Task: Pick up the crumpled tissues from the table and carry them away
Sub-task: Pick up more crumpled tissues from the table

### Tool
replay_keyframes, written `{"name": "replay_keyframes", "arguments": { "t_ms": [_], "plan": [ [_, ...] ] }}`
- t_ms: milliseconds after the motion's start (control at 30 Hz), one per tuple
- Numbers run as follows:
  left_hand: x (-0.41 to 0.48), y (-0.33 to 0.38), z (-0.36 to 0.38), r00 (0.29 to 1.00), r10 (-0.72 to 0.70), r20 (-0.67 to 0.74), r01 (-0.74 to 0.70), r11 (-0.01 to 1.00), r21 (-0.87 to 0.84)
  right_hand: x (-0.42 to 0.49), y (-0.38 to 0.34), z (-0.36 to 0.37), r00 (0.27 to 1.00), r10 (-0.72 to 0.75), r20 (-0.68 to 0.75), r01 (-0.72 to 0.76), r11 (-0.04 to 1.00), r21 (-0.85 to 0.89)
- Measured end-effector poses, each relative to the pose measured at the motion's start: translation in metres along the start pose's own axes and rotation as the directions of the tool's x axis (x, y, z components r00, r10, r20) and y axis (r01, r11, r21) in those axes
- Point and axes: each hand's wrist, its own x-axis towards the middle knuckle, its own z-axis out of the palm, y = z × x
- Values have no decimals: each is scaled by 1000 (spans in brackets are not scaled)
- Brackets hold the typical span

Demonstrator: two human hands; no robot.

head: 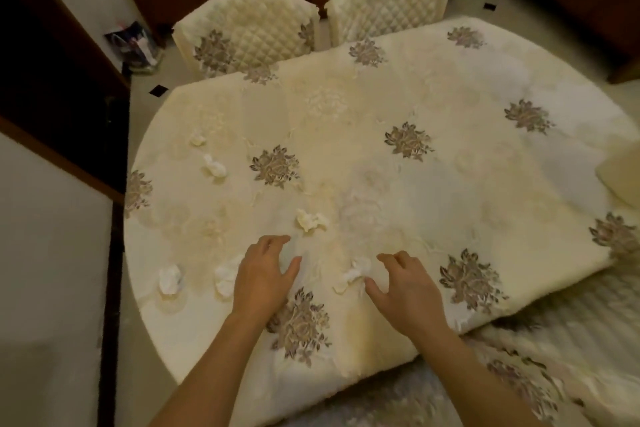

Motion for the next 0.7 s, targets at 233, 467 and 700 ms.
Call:
{"name": "replay_keyframes", "arguments": {
  "t_ms": [233,467,700],
  "plan": [
    [68,-16,38,996,52,79,-50,999,-21,14,-15,54,998,62,10,-61,996,-65],
    [99,-3,61,979,176,99,-173,984,-33,13,-12,78,986,84,-142,-83,996,7],
    [108,9,72,985,175,-4,-174,974,-148,11,-3,79,987,130,-99,-116,985,131]
  ]
}}
